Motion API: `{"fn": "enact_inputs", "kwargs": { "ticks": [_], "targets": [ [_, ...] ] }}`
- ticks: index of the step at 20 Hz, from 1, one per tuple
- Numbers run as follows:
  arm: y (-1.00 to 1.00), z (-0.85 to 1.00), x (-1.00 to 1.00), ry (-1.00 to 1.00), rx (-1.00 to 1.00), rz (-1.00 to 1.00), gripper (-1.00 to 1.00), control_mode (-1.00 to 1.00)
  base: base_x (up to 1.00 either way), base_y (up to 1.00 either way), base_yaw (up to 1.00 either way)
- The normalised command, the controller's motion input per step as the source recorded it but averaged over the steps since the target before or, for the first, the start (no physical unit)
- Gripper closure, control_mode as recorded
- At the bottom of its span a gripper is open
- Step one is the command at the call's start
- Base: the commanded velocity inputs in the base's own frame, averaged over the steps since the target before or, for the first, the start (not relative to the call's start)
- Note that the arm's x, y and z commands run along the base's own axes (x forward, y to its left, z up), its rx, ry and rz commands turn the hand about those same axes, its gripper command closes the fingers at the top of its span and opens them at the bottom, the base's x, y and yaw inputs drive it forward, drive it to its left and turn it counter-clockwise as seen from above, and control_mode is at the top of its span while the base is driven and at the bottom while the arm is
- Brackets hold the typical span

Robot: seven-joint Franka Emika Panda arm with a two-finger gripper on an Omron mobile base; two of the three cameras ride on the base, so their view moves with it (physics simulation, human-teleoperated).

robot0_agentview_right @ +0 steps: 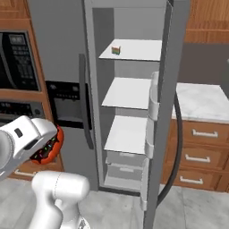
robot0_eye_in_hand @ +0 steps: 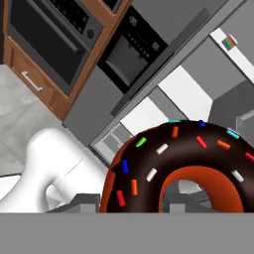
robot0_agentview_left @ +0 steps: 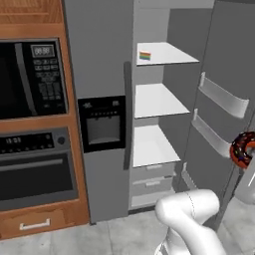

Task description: Take the cake and donut from the fridge and place them on the empty tray on the dining counter.

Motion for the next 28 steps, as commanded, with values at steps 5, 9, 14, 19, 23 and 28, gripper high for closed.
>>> {"fn": "enact_inputs", "kwargs": {
  "ticks": [5,9,14,19,23,28],
  "targets": [
    [0.0,0.0,0.0,0.0,0.0,0.0,1.0,1.0,-0.08,0.1,-0.43],
    [0.0,0.0,0.0,0.0,0.0,0.0,1.0,1.0,-0.12,0.02,-0.49],
    [0.0,0.0,0.0,0.0,0.0,0.0,1.0,1.0,-0.16,0.0,-0.5],
    [0.0,0.0,0.0,0.0,0.0,0.0,1.0,1.0,-0.15,0.0,-0.57],
    [0.0,0.0,0.0,0.0,0.0,0.0,1.0,1.0,-0.18,0.0,-0.65],
    [0.0,0.0,0.0,0.0,0.0,0.0,1.0,1.0,-0.26,-0.06,-0.7]
  ]
}}
